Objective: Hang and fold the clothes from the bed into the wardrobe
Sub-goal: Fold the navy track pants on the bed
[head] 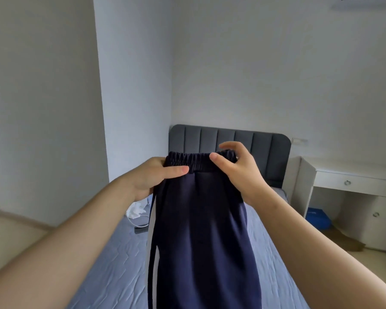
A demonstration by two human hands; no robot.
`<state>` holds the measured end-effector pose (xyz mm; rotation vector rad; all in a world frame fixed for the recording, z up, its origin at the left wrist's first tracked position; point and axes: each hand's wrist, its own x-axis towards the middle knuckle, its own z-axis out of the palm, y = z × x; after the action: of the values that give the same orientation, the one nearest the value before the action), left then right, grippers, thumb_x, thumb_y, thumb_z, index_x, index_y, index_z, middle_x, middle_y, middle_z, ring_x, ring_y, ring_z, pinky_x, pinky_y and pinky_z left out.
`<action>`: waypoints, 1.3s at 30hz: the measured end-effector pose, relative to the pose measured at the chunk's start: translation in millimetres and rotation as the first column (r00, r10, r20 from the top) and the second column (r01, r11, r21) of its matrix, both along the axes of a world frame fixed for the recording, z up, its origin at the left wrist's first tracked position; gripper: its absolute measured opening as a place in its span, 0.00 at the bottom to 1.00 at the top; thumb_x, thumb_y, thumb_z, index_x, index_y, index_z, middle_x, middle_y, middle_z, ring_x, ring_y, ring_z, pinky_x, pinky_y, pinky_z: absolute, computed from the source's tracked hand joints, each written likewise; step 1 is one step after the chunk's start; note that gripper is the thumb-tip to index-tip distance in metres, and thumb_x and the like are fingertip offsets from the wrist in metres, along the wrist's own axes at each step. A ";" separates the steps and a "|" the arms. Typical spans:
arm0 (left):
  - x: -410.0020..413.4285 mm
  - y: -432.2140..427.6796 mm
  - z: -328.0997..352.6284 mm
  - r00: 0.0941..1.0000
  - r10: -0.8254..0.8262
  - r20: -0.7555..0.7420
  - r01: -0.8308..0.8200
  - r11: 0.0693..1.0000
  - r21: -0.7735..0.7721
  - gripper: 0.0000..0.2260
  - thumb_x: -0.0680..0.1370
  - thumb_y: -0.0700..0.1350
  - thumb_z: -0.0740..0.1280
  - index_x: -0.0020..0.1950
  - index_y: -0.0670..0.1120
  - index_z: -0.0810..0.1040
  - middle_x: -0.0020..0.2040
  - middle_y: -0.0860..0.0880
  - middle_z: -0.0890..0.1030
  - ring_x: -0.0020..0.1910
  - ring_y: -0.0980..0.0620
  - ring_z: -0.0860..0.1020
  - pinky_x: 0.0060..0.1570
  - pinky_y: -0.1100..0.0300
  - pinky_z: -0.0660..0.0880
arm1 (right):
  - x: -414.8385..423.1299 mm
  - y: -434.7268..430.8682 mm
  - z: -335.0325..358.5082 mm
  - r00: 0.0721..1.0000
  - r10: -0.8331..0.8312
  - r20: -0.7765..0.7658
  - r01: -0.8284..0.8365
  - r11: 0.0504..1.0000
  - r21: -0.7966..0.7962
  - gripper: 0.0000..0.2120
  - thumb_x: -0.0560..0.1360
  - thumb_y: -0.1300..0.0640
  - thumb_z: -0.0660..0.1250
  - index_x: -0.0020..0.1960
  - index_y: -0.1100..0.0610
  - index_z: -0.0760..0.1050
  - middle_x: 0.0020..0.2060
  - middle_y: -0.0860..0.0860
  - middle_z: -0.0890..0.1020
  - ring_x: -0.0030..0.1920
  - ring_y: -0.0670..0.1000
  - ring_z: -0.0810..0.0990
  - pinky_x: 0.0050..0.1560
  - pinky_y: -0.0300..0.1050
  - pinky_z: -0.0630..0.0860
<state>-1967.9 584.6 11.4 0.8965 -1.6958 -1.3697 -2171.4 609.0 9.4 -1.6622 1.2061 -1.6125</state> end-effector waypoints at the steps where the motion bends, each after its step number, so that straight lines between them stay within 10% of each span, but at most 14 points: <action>1: 2.2 0.7 1.0 0.998 0.030 -0.047 -0.030 1.000 0.010 0.08 0.71 0.44 0.69 0.48 0.46 0.80 0.44 0.50 0.85 0.42 0.54 0.83 0.40 0.64 0.79 | -0.3 -0.4 -1.0 0.990 0.088 0.109 -0.095 0.994 0.058 0.17 0.69 0.50 0.73 0.55 0.45 0.73 0.51 0.46 0.78 0.52 0.49 0.80 0.51 0.46 0.80; 3: 6.4 2.8 1.7 0.987 0.078 -0.142 -0.076 0.997 0.015 0.09 0.68 0.44 0.70 0.48 0.45 0.80 0.43 0.50 0.85 0.41 0.54 0.83 0.39 0.63 0.80 | -2.4 -0.5 -4.5 0.917 0.277 0.288 -0.332 0.929 0.164 0.23 0.69 0.56 0.74 0.61 0.50 0.72 0.52 0.49 0.81 0.51 0.51 0.83 0.47 0.44 0.80; 8: 19.0 7.0 0.0 0.983 0.097 -0.156 -0.105 0.993 -0.048 0.16 0.62 0.43 0.72 0.50 0.47 0.79 0.44 0.51 0.85 0.42 0.54 0.83 0.37 0.63 0.79 | -0.4 0.9 -18.7 0.922 0.385 0.036 -0.376 0.870 0.318 0.06 0.70 0.54 0.73 0.47 0.50 0.80 0.44 0.46 0.85 0.47 0.45 0.84 0.44 0.34 0.78; 15: 41.9 -9.9 -18.1 0.938 0.128 0.323 -0.147 0.989 0.035 0.11 0.75 0.39 0.68 0.57 0.45 0.78 0.50 0.51 0.83 0.49 0.55 0.80 0.56 0.60 0.74 | 11.0 -9.9 -14.2 0.920 0.304 0.247 -0.368 0.888 0.276 0.03 0.73 0.59 0.70 0.46 0.56 0.80 0.41 0.51 0.86 0.42 0.49 0.85 0.37 0.37 0.80; 23: 80.6 -51.4 -12.7 0.937 0.060 -0.344 0.026 0.970 0.242 0.10 0.69 0.51 0.66 0.39 0.48 0.86 0.40 0.51 0.85 0.38 0.56 0.83 0.34 0.65 0.78 | 39.8 -45.4 -4.5 0.770 0.356 0.530 -0.596 0.700 0.395 0.12 0.63 0.48 0.70 0.40 0.55 0.85 0.42 0.51 0.86 0.41 0.49 0.85 0.36 0.40 0.80; 32: 137.5 -157.7 -21.9 0.821 0.427 0.379 -0.351 0.901 -0.254 0.06 0.80 0.46 0.60 0.47 0.48 0.76 0.41 0.51 0.75 0.41 0.52 0.71 0.33 0.65 0.65 | 124.4 -134.7 -27.6 0.970 -0.071 0.231 -0.030 0.914 0.405 0.03 0.75 0.58 0.68 0.43 0.53 0.78 0.38 0.48 0.83 0.38 0.46 0.81 0.36 0.37 0.76; 39: 161.2 -186.6 16.6 0.927 0.352 -0.133 -0.366 0.925 -0.099 0.08 0.81 0.48 0.57 0.46 0.53 0.74 0.31 0.52 0.71 0.17 0.57 0.68 0.18 0.68 0.65 | 168.2 -160.5 8.3 0.940 -0.086 0.329 0.069 0.996 0.061 0.07 0.77 0.55 0.65 0.42 0.49 0.80 0.38 0.44 0.84 0.42 0.43 0.82 0.45 0.39 0.79</action>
<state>-1806.7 398.0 28.0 0.9835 -1.4269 -1.0378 -2003.2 448.5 17.7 -1.2608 1.1369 -1.8083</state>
